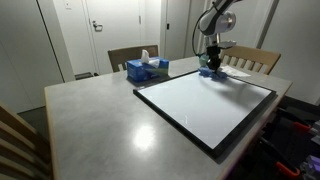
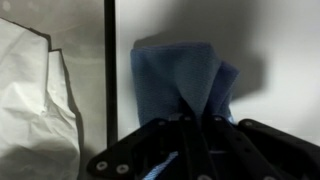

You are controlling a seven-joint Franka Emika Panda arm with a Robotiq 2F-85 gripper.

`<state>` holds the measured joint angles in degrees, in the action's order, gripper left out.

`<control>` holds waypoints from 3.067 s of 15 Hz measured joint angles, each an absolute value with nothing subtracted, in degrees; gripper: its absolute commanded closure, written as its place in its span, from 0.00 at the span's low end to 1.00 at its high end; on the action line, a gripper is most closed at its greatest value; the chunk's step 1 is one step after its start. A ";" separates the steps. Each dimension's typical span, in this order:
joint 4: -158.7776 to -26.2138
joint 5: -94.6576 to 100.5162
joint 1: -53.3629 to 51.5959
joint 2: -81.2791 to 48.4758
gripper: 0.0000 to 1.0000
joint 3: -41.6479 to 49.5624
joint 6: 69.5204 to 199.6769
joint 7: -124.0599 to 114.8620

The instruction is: Use the cloth to wipe the whiteboard on the table

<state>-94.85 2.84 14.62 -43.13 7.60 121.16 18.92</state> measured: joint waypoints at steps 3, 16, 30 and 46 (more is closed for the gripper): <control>-92.79 2.85 15.81 -44.29 0.98 7.91 121.15 18.84; -91.89 2.76 16.33 -45.15 0.98 10.36 114.89 5.48; -106.42 -0.88 18.85 -37.19 0.98 9.95 121.66 11.41; -115.39 -5.79 16.05 -32.06 0.98 8.17 122.66 6.87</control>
<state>-115.39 -5.79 16.05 -32.06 8.17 122.66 6.87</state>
